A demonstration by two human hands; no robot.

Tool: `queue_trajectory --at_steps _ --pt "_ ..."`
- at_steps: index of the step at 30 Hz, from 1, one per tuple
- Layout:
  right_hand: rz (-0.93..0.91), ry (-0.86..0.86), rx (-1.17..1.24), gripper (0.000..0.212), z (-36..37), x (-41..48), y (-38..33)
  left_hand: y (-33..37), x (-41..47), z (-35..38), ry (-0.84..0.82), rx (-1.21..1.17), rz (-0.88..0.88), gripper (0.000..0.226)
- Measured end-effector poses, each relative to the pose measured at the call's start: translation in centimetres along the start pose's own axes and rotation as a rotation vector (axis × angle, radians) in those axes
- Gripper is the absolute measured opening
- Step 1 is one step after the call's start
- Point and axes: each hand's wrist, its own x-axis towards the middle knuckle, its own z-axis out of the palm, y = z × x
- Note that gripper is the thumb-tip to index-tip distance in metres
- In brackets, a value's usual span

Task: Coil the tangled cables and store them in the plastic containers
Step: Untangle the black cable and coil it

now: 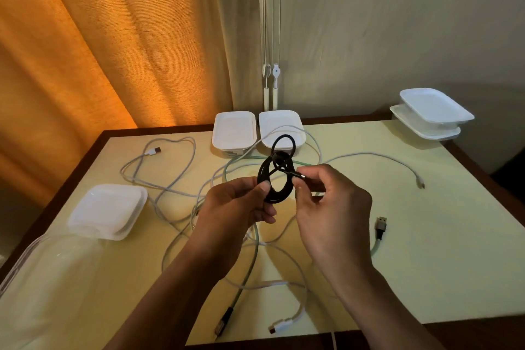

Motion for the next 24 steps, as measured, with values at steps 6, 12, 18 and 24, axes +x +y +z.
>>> queue_trajectory --at_steps 6,12,18,24 --pt "0.216 -0.164 0.322 0.008 -0.7 0.6 1.0 0.9 0.4 -0.6 0.095 -0.207 -0.069 0.025" --pt "0.285 -0.126 0.573 0.009 -2.8 1.9 0.6 0.8 1.6 -2.8 0.143 -0.244 -0.086 0.024" --pt "0.403 -0.021 0.702 0.006 -2.6 2.1 1.0 0.8 1.1 -2.6 0.063 -0.213 -0.077 0.024" --pt "0.564 -0.228 0.555 0.008 -2.1 2.5 2.9 0.6 0.4 -1.6 -0.061 -0.194 -0.104 0.022"
